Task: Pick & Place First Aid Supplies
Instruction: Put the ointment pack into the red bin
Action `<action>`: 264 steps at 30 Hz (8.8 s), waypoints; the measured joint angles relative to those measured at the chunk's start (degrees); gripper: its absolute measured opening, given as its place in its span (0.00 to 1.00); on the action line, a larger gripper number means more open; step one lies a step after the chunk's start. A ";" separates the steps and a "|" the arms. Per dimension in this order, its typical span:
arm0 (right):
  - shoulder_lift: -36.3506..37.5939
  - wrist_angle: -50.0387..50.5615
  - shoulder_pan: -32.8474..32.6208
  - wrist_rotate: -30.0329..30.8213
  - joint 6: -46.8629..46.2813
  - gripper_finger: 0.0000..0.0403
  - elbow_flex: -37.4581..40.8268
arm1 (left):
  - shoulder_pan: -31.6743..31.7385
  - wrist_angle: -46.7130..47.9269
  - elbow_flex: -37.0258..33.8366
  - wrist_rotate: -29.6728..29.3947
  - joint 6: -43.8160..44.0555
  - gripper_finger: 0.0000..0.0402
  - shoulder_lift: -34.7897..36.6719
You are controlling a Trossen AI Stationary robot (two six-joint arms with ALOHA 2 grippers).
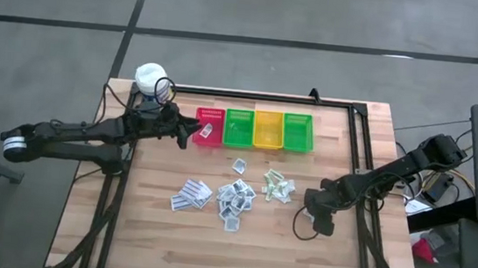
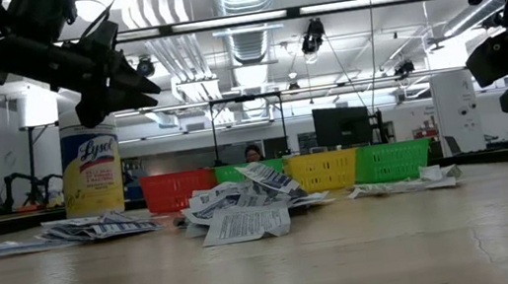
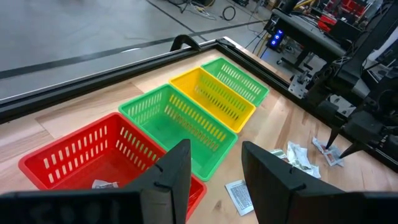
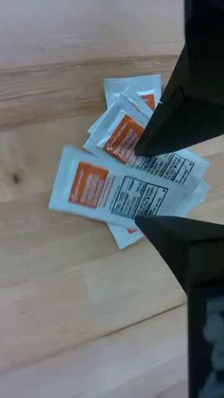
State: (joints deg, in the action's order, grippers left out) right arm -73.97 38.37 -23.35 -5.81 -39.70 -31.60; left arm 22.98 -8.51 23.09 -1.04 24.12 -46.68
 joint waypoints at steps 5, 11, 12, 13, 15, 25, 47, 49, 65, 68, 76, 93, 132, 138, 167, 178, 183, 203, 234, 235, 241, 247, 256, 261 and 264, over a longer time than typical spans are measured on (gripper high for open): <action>-0.02 -0.09 0.00 -0.01 0.00 0.33 0.01 | 0.00 0.00 0.00 0.00 0.09 0.34 0.00; -0.02 -0.20 0.00 -0.08 -1.22 0.24 0.01 | 0.00 0.00 0.00 -0.04 0.09 0.34 0.00; -0.02 -0.20 0.00 -0.08 -1.60 0.23 0.01 | 0.00 0.00 0.00 -0.04 0.09 0.34 0.00; -0.02 -0.20 0.00 -0.10 -1.88 0.21 0.03 | 0.00 0.00 0.00 -0.04 0.09 0.34 0.00; -0.02 -0.18 0.00 -0.12 -2.51 0.18 0.03 | 0.00 0.00 0.00 -0.04 0.09 0.34 0.00; 3.26 0.02 0.00 -0.15 -3.48 0.03 -0.98 | 0.02 0.00 0.00 -0.07 0.09 0.34 0.00; 19.93 -1.94 0.00 1.01 -4.90 0.02 -1.28 | 0.01 -0.07 0.00 0.02 0.35 0.34 -0.02; 21.66 -4.19 0.00 0.50 -3.74 0.02 -1.01 | 0.02 -0.07 0.02 0.02 0.33 0.34 0.00; 33.40 -35.95 0.09 0.99 -2.99 0.02 5.69 | 0.00 -0.07 0.02 0.11 0.33 0.34 -0.02; 34.77 -40.69 0.15 2.84 -1.84 0.02 7.13 | 0.02 -0.07 0.02 0.22 0.33 0.34 -0.02; 34.47 -40.33 0.15 9.71 -5.25 0.02 10.18 | 0.02 -0.32 0.02 3.71 0.31 0.34 -0.02; 14.92 -40.04 15.41 25.48 16.57 0.02 -3.07 | -6.18 -17.95 0.02 13.77 -1.53 0.34 -3.76; -24.91 -32.54 25.90 8.41 37.55 0.02 -47.45 | -8.90 -27.94 0.02 9.01 -1.99 0.34 -11.10; -25.42 -32.72 26.05 7.39 37.03 0.02 -47.44 | -8.90 -28.48 0.13 7.63 -1.66 0.33 -11.21; -25.22 -31.33 27.45 7.22 36.92 0.02 -47.44 | -8.93 -32.18 0.13 14.95 2.89 0.11 -12.44; -25.22 -31.19 27.50 7.22 37.09 0.02 -47.44 | -8.93 -32.64 0.13 16.04 2.47 0.00 -13.03; -25.22 -29.39 27.69 7.22 37.24 0.02 -47.46 | -8.94 -31.42 0.13 15.14 2.09 0.00 -13.01; -23.39 -2.00 32.97 7.46 40.91 0.24 -47.49 | -6.97 4.02 8.78 -1.76 2.37 0.00 -13.23; 10.97 -14.17 33.77 7.42 29.30 0.19 -19.59 | 12.57 36.32 33.85 6.60 4.26 0.00 -43.50; 11.94 -14.25 33.77 7.42 29.18 0.20 -18.95 | 12.57 36.88 34.00 6.59 4.23 0.00 -44.32; 16.73 -15.21 33.77 7.41 27.58 0.20 -16.07 | 12.57 36.58 34.03 7.94 4.48 0.00 -46.10; 18.49 -15.13 33.77 7.40 27.49 0.17 -15.16 | 12.57 36.37 34.03 7.96 4.50 0.00 -45.75; 18.36 -15.17 33.77 7.40 27.63 0.16 -15.12 | 12.57 35.95 33.99 7.54 4.45 0.00 -45.75; 18.36 -15.19 33.77 7.40 27.63 0.18 -15.09 | 12.57 35.93 33.97 7.52 3.58 0.07 -45.70; 18.36 -15.19 33.77 7.40 27.63 0.19 -15.12 | 12.57 35.49 33.97 7.45 2.95 0.14 -45.68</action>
State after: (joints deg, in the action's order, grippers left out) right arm -55.61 23.18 10.41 1.58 -12.08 -46.72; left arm 35.55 26.98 57.06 6.42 27.07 -92.36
